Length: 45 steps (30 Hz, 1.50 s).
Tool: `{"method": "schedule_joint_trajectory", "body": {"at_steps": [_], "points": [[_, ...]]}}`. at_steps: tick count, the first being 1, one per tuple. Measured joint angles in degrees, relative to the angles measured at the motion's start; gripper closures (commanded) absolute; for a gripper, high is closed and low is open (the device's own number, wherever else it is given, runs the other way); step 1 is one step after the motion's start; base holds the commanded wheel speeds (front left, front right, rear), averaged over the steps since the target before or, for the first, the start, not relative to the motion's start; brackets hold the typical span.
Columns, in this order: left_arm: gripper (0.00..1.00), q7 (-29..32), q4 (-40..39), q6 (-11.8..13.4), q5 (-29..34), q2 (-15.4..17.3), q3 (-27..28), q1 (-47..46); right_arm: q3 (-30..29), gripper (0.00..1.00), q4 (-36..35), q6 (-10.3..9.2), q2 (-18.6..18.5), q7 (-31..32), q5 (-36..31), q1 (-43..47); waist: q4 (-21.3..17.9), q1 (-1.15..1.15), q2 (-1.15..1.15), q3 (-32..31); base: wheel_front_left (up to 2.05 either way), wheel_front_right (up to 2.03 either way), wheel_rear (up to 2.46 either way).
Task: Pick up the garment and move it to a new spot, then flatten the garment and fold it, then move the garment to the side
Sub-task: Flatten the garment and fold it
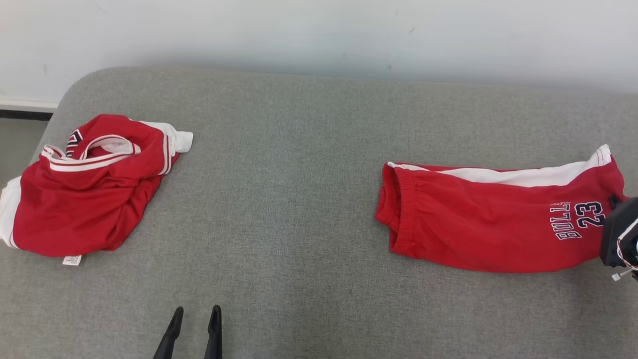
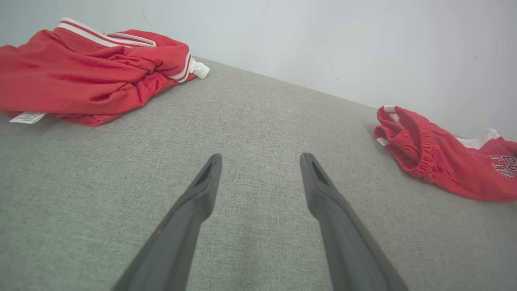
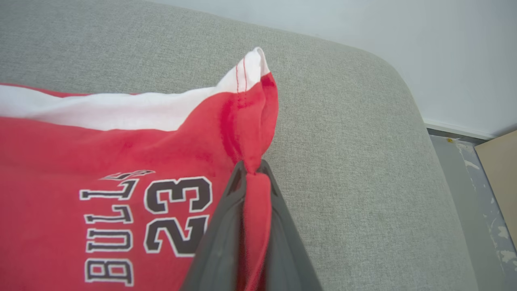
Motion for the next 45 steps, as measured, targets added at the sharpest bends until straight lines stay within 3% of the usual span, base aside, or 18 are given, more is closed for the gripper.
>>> {"method": "schedule_joint_trajectory", "body": {"at_steps": [9,26,43,44,45], "points": [[0.00,0.00,0.70,0.00,-0.49,-0.15,-0.75,1.13,0.18,1.00,-4.90,-0.01,2.96,0.78,-3.52,0.97,-0.07,0.00,0.00,-2.21,0.00,0.00,0.00],[0.00,0.00,1.10,0.00,-1.09,-0.58,-1.75,2.14,3.88,1.00,-22.24,-0.01,11.71,11.55,-3.67,4.69,3.41,0.00,-0.01,-4.38,0.00,0.00,0.00],[0.00,0.00,1.10,0.00,-1.24,-1.16,-1.87,1.77,3.56,1.00,-22.24,-0.01,16.92,15.02,-4.21,6.39,6.95,-0.01,0.00,-3.05,0.00,0.00,0.00],[0.00,0.00,1.13,0.00,-1.24,-1.21,-1.88,1.77,3.41,0.98,-22.10,-0.01,17.00,14.90,-4.20,6.39,6.94,0.00,-0.01,-3.08,0.00,0.00,0.00],[0.00,0.00,1.23,0.00,-1.25,-1.25,-1.85,1.76,3.16,0.49,-22.09,-0.01,17.14,14.47,-4.05,6.39,6.90,0.00,0.00,-3.12,0.00,0.00,0.00]]}}
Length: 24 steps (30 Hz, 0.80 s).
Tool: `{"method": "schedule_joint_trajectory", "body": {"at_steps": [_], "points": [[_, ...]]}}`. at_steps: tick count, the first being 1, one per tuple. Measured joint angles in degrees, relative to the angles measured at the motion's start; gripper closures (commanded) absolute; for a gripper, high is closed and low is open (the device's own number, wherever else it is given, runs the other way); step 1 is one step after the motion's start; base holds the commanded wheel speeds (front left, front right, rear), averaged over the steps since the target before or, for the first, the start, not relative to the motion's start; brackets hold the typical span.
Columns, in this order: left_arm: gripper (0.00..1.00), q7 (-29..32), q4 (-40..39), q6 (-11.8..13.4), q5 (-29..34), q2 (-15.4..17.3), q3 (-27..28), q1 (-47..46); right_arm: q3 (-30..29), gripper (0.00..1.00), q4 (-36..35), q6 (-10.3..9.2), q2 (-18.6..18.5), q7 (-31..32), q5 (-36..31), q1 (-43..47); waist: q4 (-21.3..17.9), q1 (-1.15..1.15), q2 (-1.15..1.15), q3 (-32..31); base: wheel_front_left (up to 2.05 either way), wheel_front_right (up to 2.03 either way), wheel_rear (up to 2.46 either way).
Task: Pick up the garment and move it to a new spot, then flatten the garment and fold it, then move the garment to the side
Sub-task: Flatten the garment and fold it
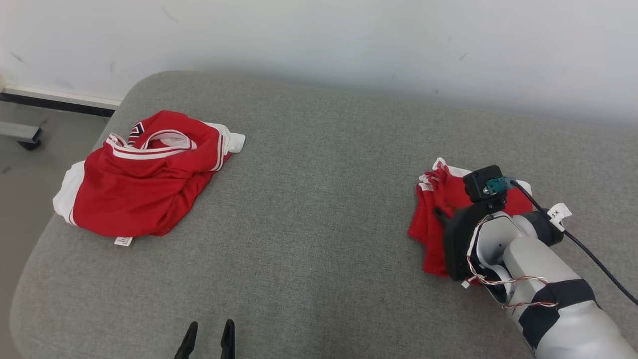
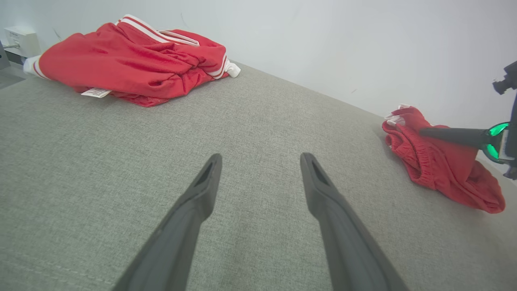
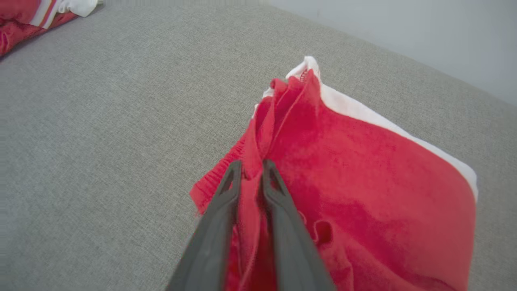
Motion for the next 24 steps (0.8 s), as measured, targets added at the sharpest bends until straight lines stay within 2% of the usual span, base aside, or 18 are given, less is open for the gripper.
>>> {"method": "schedule_joint_trajectory", "body": {"at_steps": [1,8,11,16,22,24], "points": [[0.00,0.00,0.08,0.00,-0.04,-0.04,0.04,-0.01,-0.16,0.00,-0.04,0.00,0.20,-0.43,0.29,-0.01,-0.07,0.00,0.00,-0.05,0.00,0.00,0.00],[0.00,0.00,0.36,0.00,-0.08,-0.13,0.87,-0.04,-0.14,0.00,-4.76,0.00,-0.10,-3.48,4.57,0.02,-0.89,0.00,0.00,-1.13,0.00,0.00,0.00],[0.00,0.00,0.27,0.00,-0.07,-0.14,1.20,0.03,-1.24,0.00,-6.41,0.00,-2.66,-4.92,5.42,0.37,-1.48,0.00,0.00,-1.86,0.00,0.00,0.00],[0.00,0.00,-0.02,0.00,0.01,-0.23,1.22,0.59,-6.60,0.00,-5.82,0.00,-7.66,-7.59,5.49,4.11,-2.80,0.00,0.00,-3.37,0.00,0.00,0.00],[0.00,0.00,-0.01,0.00,0.01,-0.27,1.16,1.21,-10.92,0.00,-3.72,0.00,-8.93,-10.12,4.68,8.97,-3.62,0.00,0.00,-4.16,0.00,0.00,0.00],[0.00,0.00,-0.04,0.00,0.01,-0.29,1.08,1.33,-12.27,0.32,-3.12,0.00,-8.88,-11.48,3.81,10.61,-3.77,0.00,0.00,-4.20,0.00,0.00,0.00]]}}
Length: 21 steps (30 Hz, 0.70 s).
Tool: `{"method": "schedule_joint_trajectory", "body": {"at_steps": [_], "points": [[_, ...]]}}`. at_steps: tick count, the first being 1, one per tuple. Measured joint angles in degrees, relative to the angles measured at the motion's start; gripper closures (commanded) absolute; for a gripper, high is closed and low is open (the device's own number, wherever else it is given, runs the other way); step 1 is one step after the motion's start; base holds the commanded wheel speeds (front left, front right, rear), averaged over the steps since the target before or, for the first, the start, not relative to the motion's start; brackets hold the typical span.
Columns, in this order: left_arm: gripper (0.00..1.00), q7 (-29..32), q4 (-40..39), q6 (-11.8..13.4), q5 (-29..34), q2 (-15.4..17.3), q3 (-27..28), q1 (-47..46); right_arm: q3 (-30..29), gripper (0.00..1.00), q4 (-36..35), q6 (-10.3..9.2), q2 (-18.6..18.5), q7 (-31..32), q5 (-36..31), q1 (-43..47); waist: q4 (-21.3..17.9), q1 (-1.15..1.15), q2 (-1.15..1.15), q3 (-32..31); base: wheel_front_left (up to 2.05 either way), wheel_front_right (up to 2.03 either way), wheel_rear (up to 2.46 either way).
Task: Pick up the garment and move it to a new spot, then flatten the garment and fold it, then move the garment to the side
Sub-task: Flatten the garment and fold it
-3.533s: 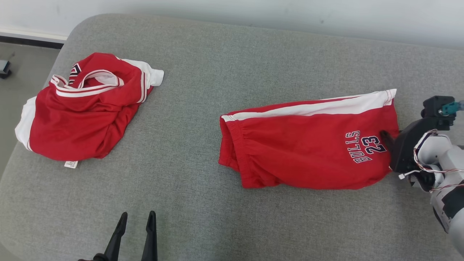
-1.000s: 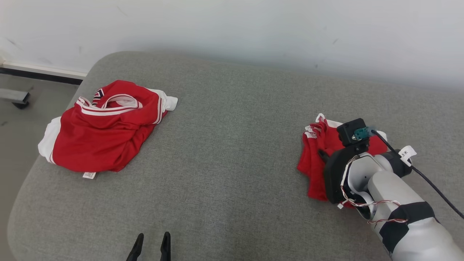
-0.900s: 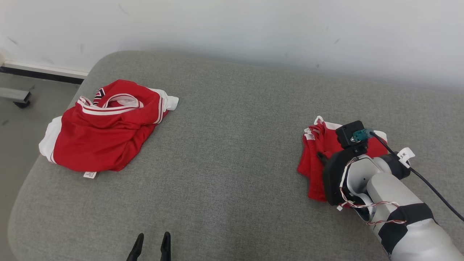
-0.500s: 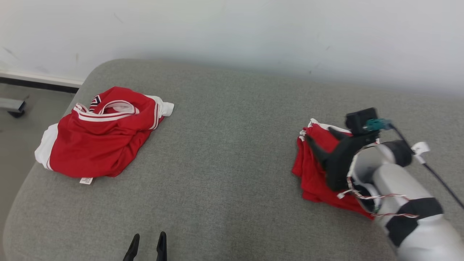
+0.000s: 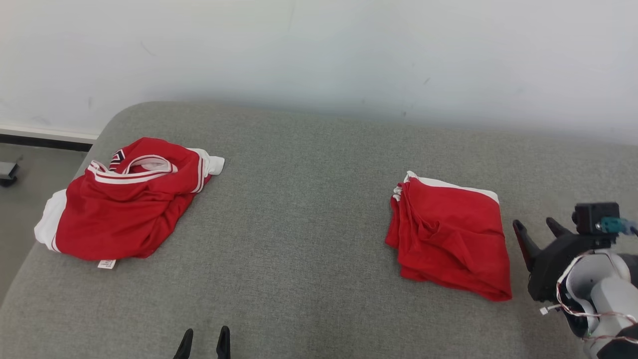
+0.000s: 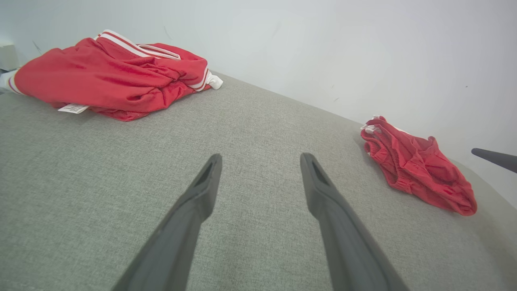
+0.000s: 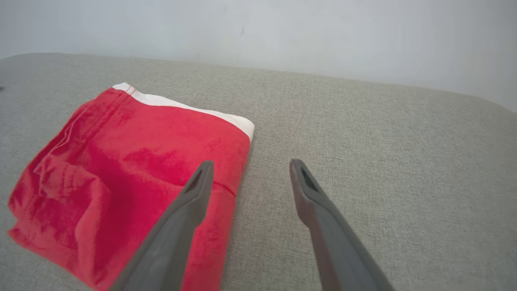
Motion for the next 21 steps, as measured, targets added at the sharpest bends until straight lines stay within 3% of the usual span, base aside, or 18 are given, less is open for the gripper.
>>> {"method": "schedule_joint_trajectory", "body": {"at_steps": [1,2,4,12,21], "points": [[0.00,0.00,-0.05,0.00,0.00,0.01,-0.04,0.00,-0.81,0.63,0.18,0.00,0.25,-0.54,-0.11,0.59,-0.02,0.00,0.00,0.09,0.00,0.00,0.00],[0.00,0.00,-0.09,0.00,0.00,0.03,-0.05,0.00,-1.47,0.71,0.30,0.00,0.64,-1.07,-0.16,1.09,-0.02,0.00,0.00,0.19,0.00,0.00,0.00],[0.00,0.00,-0.18,0.00,0.00,0.10,-0.14,-0.02,-2.44,1.00,0.43,0.00,1.65,-1.94,-0.90,1.90,0.01,0.00,0.00,0.41,0.00,0.00,0.00],[0.00,0.00,-0.08,0.00,-0.01,0.51,-0.64,-0.23,-2.80,1.00,1.03,0.00,4.65,-3.02,-3.07,3.38,0.93,0.00,0.00,0.87,0.00,0.00,0.00],[0.00,0.00,-0.12,0.00,-0.03,0.57,-0.65,-0.31,1.80,1.00,1.83,0.00,8.57,-2.69,-3.93,3.12,2.20,0.00,0.00,1.29,0.00,0.00,0.00]]}}
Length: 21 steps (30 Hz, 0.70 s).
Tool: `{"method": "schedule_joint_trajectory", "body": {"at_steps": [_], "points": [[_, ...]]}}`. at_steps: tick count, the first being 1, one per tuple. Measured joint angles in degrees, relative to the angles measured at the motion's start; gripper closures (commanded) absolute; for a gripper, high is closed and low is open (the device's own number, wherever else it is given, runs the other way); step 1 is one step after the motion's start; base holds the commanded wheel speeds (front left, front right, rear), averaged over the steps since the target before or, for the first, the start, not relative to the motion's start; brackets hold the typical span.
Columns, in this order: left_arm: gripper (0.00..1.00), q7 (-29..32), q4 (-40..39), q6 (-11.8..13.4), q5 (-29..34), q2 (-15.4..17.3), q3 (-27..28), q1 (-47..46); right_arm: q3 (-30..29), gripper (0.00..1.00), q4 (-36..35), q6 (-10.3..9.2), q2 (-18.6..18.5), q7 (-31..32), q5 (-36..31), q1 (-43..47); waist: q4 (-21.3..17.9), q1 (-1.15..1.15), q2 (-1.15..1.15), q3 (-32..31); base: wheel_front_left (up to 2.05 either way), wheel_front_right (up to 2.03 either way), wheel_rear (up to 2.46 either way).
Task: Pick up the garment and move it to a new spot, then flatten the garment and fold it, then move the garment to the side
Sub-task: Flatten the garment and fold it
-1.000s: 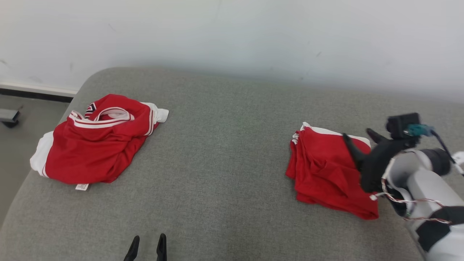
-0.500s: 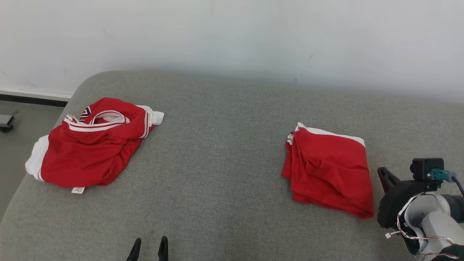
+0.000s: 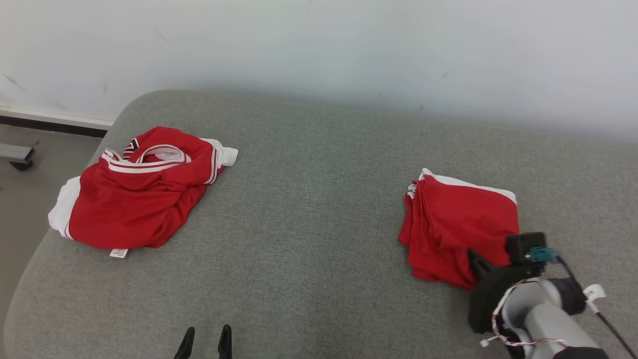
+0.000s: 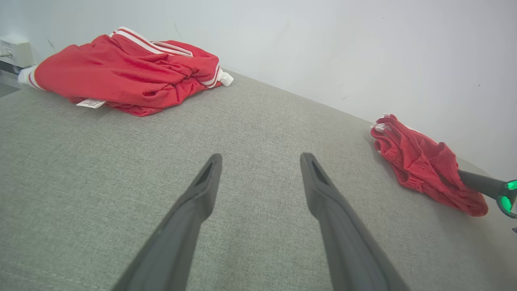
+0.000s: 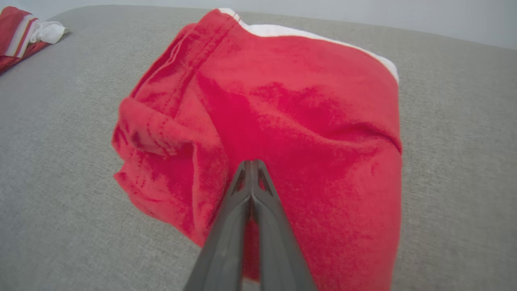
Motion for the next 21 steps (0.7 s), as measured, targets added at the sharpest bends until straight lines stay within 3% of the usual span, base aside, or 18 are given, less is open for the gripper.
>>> {"method": "schedule_joint_trajectory", "body": {"at_steps": [10,21], "points": [[0.00,0.00,-0.18,0.00,0.00,-0.04,0.03,0.02,8.14,1.00,0.46,0.00,5.80,-0.76,1.80,-0.04,0.26,0.00,0.00,-0.56,0.00,0.00,0.00],[0.00,0.00,-0.15,0.00,0.00,-0.07,1.41,1.08,15.73,1.00,-2.11,0.00,6.41,-2.89,5.94,-0.04,-0.56,0.00,0.00,-2.33,0.00,0.00,0.00]]}}
